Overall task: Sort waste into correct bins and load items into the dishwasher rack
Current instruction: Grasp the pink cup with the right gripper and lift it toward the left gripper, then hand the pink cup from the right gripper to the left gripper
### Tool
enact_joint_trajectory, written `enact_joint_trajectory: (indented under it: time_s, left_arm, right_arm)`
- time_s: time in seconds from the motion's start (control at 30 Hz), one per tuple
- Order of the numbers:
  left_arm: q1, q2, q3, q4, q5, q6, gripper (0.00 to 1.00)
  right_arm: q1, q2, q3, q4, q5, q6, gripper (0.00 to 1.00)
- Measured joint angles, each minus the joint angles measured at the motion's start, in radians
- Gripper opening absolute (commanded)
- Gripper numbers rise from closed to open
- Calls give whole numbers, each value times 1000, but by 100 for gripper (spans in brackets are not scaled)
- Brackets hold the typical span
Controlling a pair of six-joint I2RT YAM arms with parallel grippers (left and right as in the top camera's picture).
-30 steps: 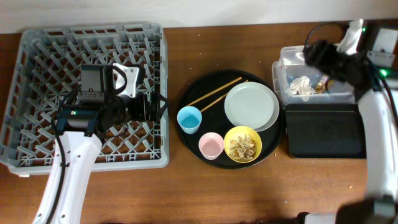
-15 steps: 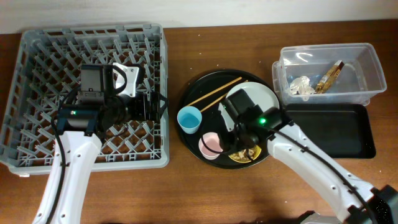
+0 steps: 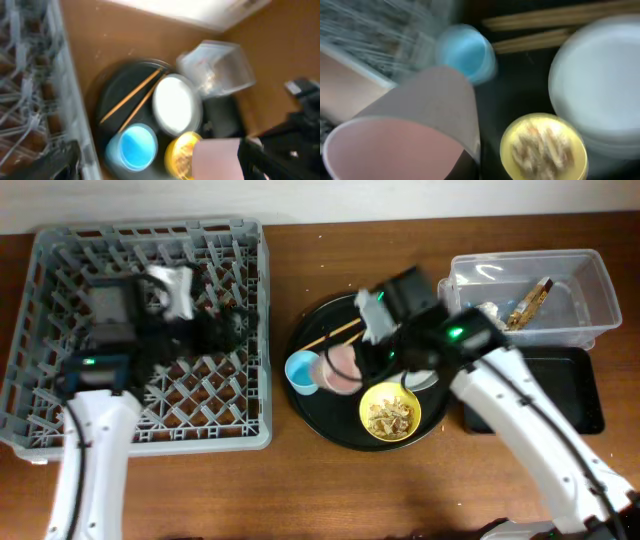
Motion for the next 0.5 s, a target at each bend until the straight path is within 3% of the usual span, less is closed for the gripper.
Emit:
enact_joint_trajectory:
  time_s: [0.13, 0.23, 0.37, 0.43, 0.5]
  left_arm:
    - [161, 2, 10, 122, 500, -87, 99]
    - [143, 2, 13, 117, 715, -106, 99]
    - [33, 2, 13, 116, 776, -140, 77]
    - [-34, 2, 13, 116, 790, -157, 61]
    - [-45, 2, 13, 119, 789, -160, 57]
  right_arm:
    - [-68, -10, 94, 208, -411, -162, 4]
    - [-67, 27, 99, 416, -683, -163, 4]
    - [-46, 88, 98, 529, -768, -102, 4]
    - [-40, 108, 98, 535, -785, -83, 4]
    - [-42, 112, 98, 543, -805, -71, 4]
